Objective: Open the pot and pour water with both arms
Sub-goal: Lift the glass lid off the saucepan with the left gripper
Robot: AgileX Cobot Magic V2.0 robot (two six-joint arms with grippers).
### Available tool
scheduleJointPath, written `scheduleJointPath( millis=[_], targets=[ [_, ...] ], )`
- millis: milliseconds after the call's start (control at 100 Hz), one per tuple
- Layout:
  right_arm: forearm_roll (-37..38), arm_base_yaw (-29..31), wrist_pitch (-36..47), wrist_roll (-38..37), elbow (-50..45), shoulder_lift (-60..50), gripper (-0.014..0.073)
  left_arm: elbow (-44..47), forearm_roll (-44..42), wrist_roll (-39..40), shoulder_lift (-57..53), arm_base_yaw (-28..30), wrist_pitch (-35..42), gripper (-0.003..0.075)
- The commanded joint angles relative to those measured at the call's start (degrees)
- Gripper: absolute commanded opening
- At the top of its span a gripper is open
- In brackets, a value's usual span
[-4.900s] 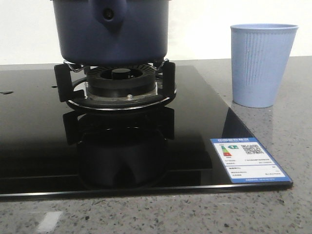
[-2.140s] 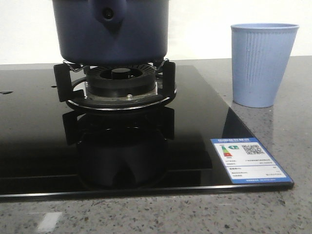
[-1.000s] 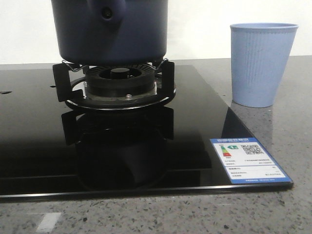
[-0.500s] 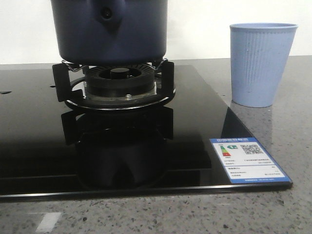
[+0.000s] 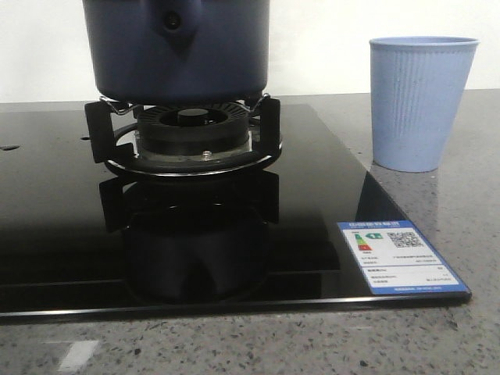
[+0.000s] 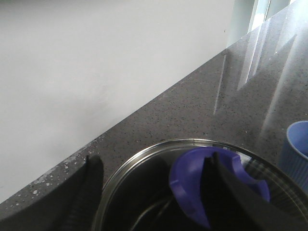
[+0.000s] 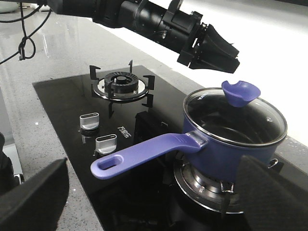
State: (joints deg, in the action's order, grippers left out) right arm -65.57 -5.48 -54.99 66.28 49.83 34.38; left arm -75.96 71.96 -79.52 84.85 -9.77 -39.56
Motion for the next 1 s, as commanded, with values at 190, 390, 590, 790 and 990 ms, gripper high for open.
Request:
scheduleJointPath(
  millis=[190, 390, 590, 790, 990],
  targets=[
    [-2.6, 0.1, 5.4, -2.6, 1.9, 0.2, 0.0635, -2.1, 0.7, -2.7, -0.9, -3.6, 7.3, 0.0492],
    [-2.0, 0.1, 5.5, -2.8, 1.9, 0.2, 0.0635, -2.1, 3.0, -6.2, -0.7, -3.6, 2.4, 0.0498],
    [-1.5, 0.1, 5.8, -2.8, 1.9, 0.2, 0.0635, -2.1, 2.8, -10.2, 1.1, -3.6, -3.4, 0.0498],
    [-1.2, 0.1, 6.8, -2.9, 1.9, 0.3, 0.0635, -2.1, 3.1, -10.2, 4.0, -3.6, -4.4, 0.0533],
    [-0.7, 0.1, 6.8, -2.9, 1.9, 0.3, 0.0635, -2.1, 3.2, -10.2, 4.8, -3.6, -10.0, 0.0561]
  ],
)
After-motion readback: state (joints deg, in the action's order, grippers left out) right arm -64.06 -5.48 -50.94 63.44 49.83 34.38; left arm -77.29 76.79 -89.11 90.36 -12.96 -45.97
